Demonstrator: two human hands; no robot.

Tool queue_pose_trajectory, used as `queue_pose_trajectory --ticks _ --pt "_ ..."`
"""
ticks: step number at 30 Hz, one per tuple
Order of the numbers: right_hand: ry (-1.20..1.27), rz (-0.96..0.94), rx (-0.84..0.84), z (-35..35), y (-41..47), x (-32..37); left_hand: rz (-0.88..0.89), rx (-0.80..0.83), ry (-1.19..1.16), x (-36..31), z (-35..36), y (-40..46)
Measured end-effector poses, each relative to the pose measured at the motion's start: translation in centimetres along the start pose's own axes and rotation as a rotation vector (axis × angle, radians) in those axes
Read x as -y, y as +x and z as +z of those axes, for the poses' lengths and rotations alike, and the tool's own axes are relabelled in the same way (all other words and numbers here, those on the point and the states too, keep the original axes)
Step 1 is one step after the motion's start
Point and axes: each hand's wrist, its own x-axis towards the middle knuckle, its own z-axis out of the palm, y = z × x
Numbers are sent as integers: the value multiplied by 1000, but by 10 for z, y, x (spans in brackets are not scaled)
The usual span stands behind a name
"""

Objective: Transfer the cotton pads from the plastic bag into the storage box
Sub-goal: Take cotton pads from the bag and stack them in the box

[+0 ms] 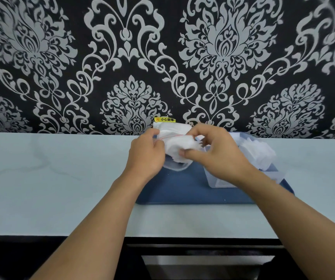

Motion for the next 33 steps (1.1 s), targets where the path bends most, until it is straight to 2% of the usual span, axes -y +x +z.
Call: queue_pose_trajectory --ticks 2,5,7,10,13,16,19,22,26,30,33 --pt "218 31 23 -16 -4 -3 -57 -31 -66 -8 -1 -3" --pt "434 65 65 -28 -5 -7 78 -139 -105 -24 -4 -12" --pt "544 104 117 -31 -8 -6 142 -39 -296 -36 -3 -20" --pt "570 129 138 -32 -13 -3 94 195 -459 -51 11 -35" --pt "578 182 30 -32 -15 2 111 200 -526 -56 30 -38" --pt "648 309 -164 -27 -11 3 -8 192 -675 -59 42 -36" --pt "701 401 -128 -15 -9 1 -88 291 -763 -63 55 -39" --pt "655 412 -85 -6 -8 4 -47 323 -680 -60 64 -39" --pt "668 371 -91 -11 -6 3 -95 294 -809 -55 62 -32" --pt "363 284 31 -12 -16 10 -99 365 -851 -57 56 -33" --pt "166 40 -118 -21 -18 8 -67 353 -738 -55 55 -32"
